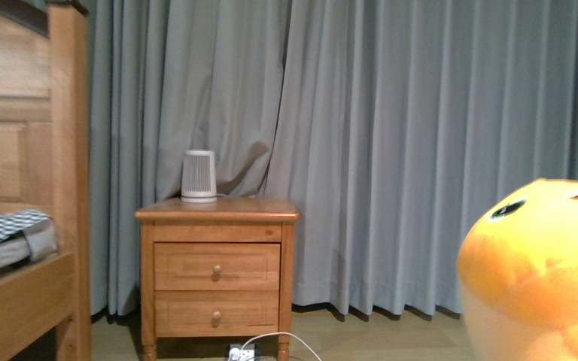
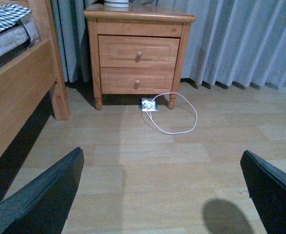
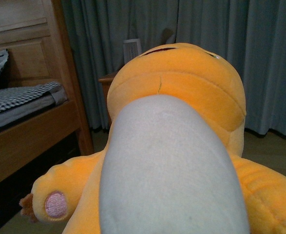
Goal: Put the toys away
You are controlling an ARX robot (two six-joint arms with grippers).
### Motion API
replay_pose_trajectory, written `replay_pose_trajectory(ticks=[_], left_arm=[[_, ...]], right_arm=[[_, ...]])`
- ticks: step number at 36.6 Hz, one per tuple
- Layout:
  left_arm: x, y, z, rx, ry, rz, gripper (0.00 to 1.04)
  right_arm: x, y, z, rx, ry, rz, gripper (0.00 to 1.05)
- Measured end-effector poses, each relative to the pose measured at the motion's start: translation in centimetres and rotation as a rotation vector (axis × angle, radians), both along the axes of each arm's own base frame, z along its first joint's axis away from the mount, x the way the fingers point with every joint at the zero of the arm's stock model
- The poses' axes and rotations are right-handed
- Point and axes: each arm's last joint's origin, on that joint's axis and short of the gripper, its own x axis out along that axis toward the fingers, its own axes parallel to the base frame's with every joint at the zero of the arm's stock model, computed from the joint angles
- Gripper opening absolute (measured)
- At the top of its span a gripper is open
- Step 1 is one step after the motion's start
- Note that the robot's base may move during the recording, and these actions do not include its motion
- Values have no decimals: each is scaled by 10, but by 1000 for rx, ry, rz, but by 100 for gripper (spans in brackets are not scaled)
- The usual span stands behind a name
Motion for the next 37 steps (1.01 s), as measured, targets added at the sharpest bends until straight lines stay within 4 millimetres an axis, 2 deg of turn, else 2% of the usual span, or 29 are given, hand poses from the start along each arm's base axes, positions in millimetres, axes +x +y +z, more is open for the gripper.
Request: replay_pose_trajectory(ticks=[37], left_arm=[[0, 0, 0, 0, -1, 1, 99]], right_arm=[[0, 0, 0, 0, 1, -3, 10]])
